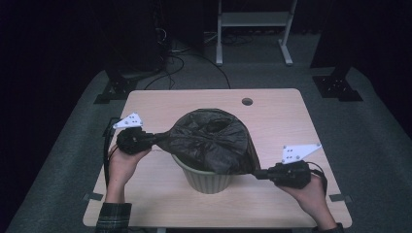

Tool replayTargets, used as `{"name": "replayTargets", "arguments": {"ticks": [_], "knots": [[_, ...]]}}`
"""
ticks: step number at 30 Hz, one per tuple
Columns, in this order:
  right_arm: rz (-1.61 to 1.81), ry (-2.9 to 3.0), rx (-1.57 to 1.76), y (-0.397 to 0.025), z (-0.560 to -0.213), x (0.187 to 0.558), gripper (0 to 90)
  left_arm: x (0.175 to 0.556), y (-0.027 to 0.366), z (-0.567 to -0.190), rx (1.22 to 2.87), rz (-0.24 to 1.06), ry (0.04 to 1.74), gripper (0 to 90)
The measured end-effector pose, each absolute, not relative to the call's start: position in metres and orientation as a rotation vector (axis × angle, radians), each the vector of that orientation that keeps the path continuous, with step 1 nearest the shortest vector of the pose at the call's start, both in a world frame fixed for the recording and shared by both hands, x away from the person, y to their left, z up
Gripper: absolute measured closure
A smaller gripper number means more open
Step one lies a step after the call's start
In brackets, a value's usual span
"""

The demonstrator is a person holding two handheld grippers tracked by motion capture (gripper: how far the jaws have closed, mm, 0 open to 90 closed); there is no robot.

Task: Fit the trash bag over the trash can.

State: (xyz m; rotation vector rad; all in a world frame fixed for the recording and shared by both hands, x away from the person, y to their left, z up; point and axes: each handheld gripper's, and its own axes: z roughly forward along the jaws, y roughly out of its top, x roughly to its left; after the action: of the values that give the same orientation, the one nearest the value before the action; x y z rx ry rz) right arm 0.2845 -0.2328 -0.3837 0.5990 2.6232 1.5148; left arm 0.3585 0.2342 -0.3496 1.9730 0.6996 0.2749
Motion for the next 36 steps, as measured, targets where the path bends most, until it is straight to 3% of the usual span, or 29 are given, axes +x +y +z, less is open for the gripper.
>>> {"name": "replayTargets", "arguments": {"ticks": [11,36], "knots": [[1.428,2.805,0.575,-0.198,-0.428,0.274,90.0,0.355,0.231,-0.353,1.968,0.264,0.681,89.6],[1.299,2.821,0.490,-0.164,-0.422,0.264,90.0,0.359,0.236,-0.360,1.990,0.311,0.745,89.6]]}}
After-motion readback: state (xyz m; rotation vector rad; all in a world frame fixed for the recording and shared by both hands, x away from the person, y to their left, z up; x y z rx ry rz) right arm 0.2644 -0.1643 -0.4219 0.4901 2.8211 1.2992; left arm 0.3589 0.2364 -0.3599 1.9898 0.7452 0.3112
